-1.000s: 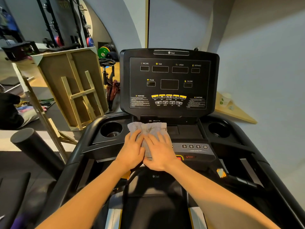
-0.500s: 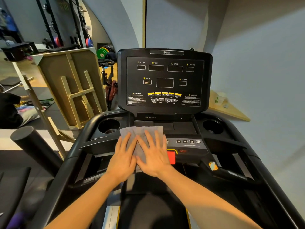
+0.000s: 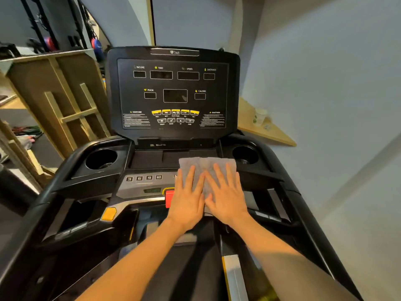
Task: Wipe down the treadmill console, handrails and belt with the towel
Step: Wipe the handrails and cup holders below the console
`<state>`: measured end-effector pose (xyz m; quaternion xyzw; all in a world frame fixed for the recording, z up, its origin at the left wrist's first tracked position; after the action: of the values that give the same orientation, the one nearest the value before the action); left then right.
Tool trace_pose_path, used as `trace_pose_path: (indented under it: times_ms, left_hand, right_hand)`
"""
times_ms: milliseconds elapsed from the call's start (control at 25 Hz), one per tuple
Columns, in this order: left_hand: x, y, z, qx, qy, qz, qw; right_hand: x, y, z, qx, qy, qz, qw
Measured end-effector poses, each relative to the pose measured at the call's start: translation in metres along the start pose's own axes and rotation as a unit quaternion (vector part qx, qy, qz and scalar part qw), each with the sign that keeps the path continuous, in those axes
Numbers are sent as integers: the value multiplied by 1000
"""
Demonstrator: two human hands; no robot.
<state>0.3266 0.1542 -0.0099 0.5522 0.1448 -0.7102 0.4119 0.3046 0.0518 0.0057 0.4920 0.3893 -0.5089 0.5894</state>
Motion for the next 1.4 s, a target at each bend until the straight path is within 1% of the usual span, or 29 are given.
trace_pose_path:
  times_ms: [80,120,200,280,400,480,600,720,840,920,1040,1120,1240,1320,1400]
  left_hand:
    - [24,19,34,10,6,-20,1000]
    - [27,24,45,18,9,-20,1000]
    - [33,25,50,27,23,-23,999]
    - [27,18,41,18,39,-17,999]
    - [8,-3,1,-43,38,-2,998]
    - [-8,-24,-38,-84,69,0,994]
    - [-47,-75,-97,-126,80,25,988]
    - [-79,-128,-143,-152,48,55,986]
    - [-93,-168,-170,-192,-2,78,978]
    - [-94,-194,-185,-216,-29,83,973]
    - [-93,-229,-205,-234,-2,56,971]
    - [-104,-256,-229,-277,37,61,958]
    - [-133,-296,-274,-395,111,78,909]
    - [-142,-312,-304,-456,104,62,882]
    - [-150,-317,-328,-487,51,67,869]
  right_hand:
    - [11,-18,43,29,12,-21,999]
    - [16,-24,52,34,25,-35,999]
    - [21,-27,54,37,52,-42,997]
    - [18,-23,39,36,39,-29,998]
    - [-6,-4,-7,-2,-14,27,1000]
    - [-22,12,-52,-47,-22,58,997]
    - [-40,29,-135,-114,-2,64,991]
    - [-49,33,-208,-183,10,64,981]
    - [-55,33,-251,-231,18,72,970]
    - [-55,27,-280,-279,15,69,958]
    - [-48,20,-311,-331,3,49,942]
    - [-44,20,-318,-340,-21,49,939]
    - [-41,21,-328,-353,-32,49,934]
    - [-40,19,-346,-368,-40,39,928]
    - [-43,17,-369,-379,-65,21,923]
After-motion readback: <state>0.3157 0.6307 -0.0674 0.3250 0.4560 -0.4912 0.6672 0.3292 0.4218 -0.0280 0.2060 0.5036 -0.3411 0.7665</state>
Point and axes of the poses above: each hand's wrist, its own y-axis towards the middle knuckle, its own x-axis out of the palm, z = x × y, the point moved 10 cm from there along y, towards the middle knuckle, and after that the axes turned 15 degrees about -y, right-handed, at the moved point
